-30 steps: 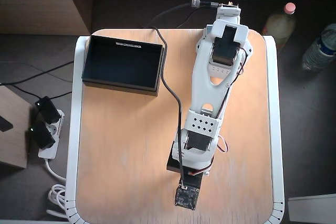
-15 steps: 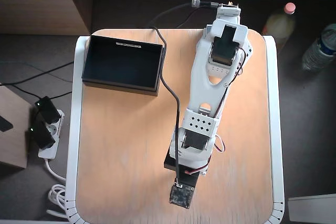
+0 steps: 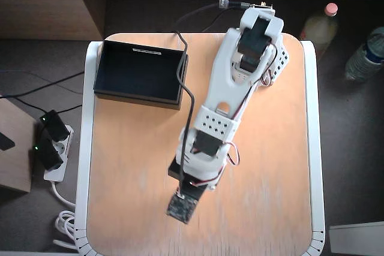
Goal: Grasp a lego block and put it in the bin.
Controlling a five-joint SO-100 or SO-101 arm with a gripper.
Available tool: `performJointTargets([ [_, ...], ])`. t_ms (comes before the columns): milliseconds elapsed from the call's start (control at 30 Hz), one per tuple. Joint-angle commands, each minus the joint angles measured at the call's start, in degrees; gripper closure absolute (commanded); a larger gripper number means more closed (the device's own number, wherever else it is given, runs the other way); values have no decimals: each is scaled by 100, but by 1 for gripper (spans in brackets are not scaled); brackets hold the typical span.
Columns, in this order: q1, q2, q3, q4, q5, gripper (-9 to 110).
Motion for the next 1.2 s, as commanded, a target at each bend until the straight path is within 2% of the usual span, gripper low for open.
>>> performJointTargets([
  [0, 334, 1160, -712, 562, -70, 101],
  [400, 1731, 2294, -712, 1925, -272, 101],
  [900, 4025, 2505, -703, 1942, -255, 101],
  [1167, 4720, 2487, -703, 1942, -18, 101],
])
